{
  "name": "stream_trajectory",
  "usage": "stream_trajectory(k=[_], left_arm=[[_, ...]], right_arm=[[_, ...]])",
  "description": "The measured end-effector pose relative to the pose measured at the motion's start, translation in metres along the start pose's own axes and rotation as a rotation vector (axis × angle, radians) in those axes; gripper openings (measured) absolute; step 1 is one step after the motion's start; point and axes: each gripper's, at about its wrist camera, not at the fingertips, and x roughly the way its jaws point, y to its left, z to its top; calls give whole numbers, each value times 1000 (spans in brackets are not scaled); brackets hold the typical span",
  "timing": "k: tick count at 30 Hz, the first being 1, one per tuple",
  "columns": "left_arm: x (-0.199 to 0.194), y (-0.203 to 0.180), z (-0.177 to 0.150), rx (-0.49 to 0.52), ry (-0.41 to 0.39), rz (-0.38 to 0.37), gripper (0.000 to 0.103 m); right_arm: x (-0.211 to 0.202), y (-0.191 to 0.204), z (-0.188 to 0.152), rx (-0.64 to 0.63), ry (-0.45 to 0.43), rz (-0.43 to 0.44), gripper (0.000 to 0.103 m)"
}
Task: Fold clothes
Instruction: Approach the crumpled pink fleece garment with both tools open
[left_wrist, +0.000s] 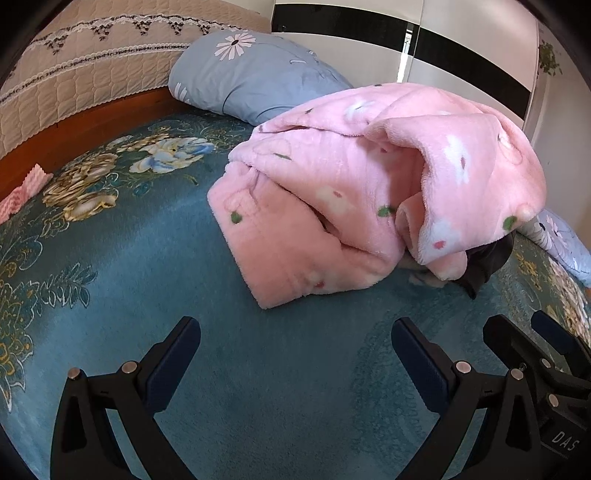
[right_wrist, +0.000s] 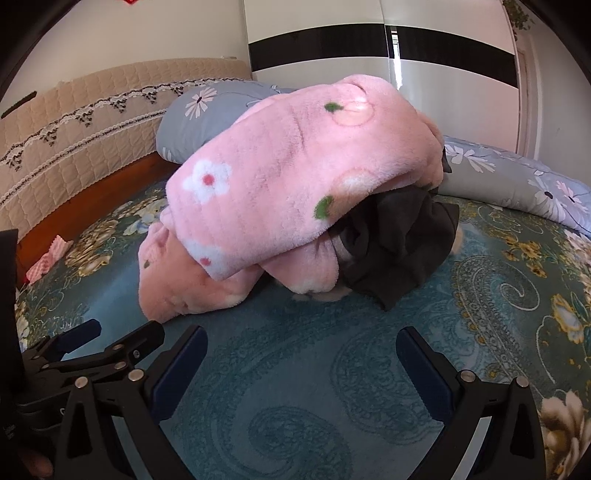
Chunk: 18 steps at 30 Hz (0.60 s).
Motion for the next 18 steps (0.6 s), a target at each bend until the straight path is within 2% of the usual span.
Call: stream_trajectory(k=[8, 18], left_arm=[[-3, 4, -1, -18, -17, -4, 103], [-9, 18, -4, -34, -38, -47, 103]], right_arm=[[-2, 3, -1, 10, 2, 16, 103], [-5, 12, -5, 17, 16, 56, 103]])
